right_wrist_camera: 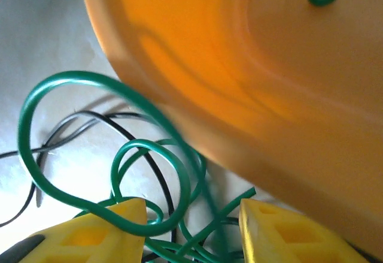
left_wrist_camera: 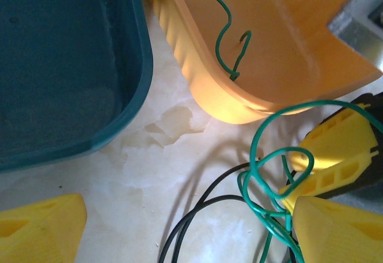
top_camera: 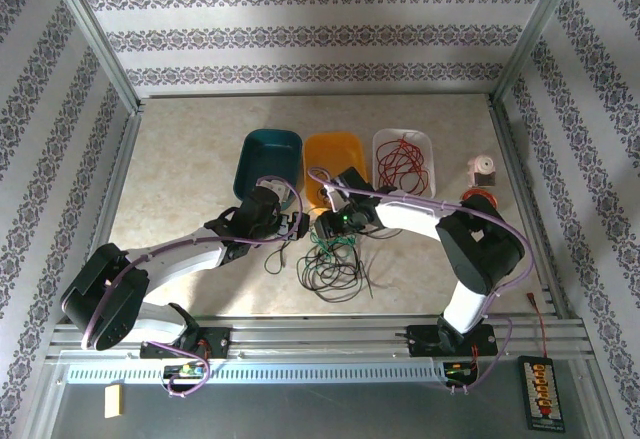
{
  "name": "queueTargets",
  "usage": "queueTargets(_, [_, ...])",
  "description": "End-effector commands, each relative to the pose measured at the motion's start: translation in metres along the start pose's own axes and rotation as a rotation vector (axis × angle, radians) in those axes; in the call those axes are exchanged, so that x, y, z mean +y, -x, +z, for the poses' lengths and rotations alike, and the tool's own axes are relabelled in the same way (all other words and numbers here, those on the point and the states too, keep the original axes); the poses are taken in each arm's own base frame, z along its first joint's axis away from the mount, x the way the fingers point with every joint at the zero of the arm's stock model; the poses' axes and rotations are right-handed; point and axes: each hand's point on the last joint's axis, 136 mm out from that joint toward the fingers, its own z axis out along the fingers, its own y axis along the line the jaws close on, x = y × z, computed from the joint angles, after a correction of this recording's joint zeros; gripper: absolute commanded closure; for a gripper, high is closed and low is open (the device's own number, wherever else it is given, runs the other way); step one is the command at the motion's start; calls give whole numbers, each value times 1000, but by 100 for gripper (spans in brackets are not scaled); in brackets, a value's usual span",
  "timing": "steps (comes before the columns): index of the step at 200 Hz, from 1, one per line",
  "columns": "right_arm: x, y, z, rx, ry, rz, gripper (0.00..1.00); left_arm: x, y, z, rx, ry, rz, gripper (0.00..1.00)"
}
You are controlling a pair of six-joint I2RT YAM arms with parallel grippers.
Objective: Untangle the cables
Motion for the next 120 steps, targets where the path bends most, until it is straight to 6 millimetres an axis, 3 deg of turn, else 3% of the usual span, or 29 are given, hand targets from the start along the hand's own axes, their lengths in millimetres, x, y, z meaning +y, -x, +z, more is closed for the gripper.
queueTargets(1, [5,-9,-12,-18,3,-47,55,1,0,1,12,2,29,11])
queueTargets(37, [-3,-4,-38,-102,-40,-54,54,0,-4,6,48,-2,85,12])
queueTargets(70, [-6,-8,-47,-116,-37,-39,54,-22,-1,9,52,-113,101,14])
queueTargets(120, [-18,-10,-56,-150,-76,-6,54,-37,-2,37,108,-174,77,21])
